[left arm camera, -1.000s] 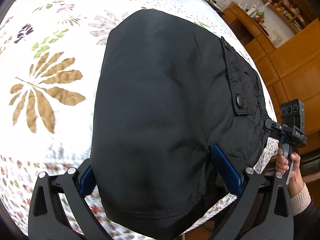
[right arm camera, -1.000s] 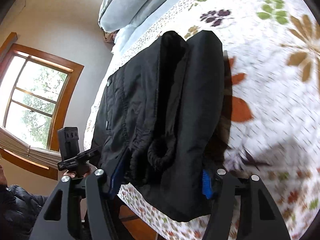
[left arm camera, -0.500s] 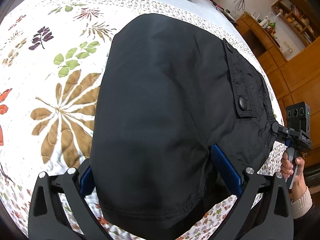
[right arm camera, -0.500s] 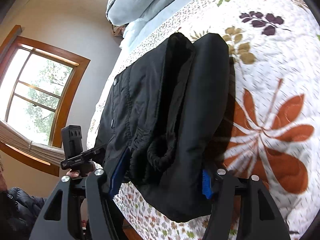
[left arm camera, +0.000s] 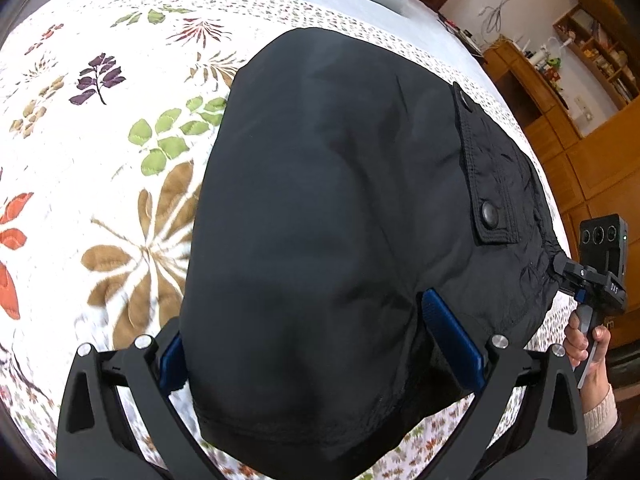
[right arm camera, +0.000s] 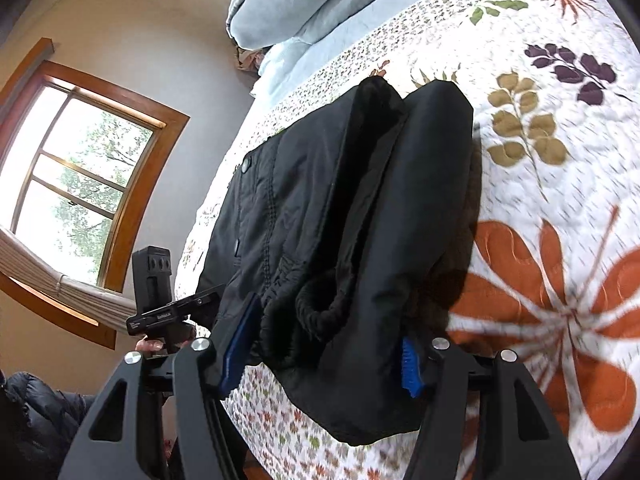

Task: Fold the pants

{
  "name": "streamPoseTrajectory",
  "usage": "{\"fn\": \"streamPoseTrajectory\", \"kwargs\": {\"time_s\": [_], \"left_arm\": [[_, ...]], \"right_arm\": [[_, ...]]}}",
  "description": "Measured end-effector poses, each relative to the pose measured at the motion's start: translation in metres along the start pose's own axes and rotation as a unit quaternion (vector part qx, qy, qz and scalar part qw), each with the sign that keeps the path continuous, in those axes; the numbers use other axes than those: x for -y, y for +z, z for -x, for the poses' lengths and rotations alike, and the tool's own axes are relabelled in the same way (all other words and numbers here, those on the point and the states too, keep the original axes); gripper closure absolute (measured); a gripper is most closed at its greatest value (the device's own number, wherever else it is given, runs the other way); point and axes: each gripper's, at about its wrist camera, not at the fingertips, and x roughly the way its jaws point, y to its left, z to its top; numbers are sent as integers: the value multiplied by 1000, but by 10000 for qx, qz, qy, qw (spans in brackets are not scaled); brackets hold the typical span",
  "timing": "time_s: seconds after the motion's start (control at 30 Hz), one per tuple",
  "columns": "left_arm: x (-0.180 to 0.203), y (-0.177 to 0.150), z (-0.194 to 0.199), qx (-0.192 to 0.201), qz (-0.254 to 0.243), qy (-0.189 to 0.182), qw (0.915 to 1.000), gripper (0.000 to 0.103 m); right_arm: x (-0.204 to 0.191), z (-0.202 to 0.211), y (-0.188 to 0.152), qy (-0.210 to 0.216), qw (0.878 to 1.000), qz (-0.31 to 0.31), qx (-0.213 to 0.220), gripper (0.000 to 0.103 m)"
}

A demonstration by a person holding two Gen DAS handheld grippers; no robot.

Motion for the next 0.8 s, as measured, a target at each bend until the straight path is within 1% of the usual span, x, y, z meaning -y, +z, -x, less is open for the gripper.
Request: {"fn": "streamPoseTrajectory", "kwargs": {"time_s": [0.3,0.6,0.8], "left_arm": [[2,27,-9,-7,93,97,9999,2],[6,54,-21,-25,5,223,9997,2],[2,61,-25,2,-73,270,9996,2]], "right_arm": [[4,6,-4,-48,10000,-42,42,42],[8,11,-8,-58,9998,-152,61,42],[10,12,-10,-46,9997,-219,75,41]]}}
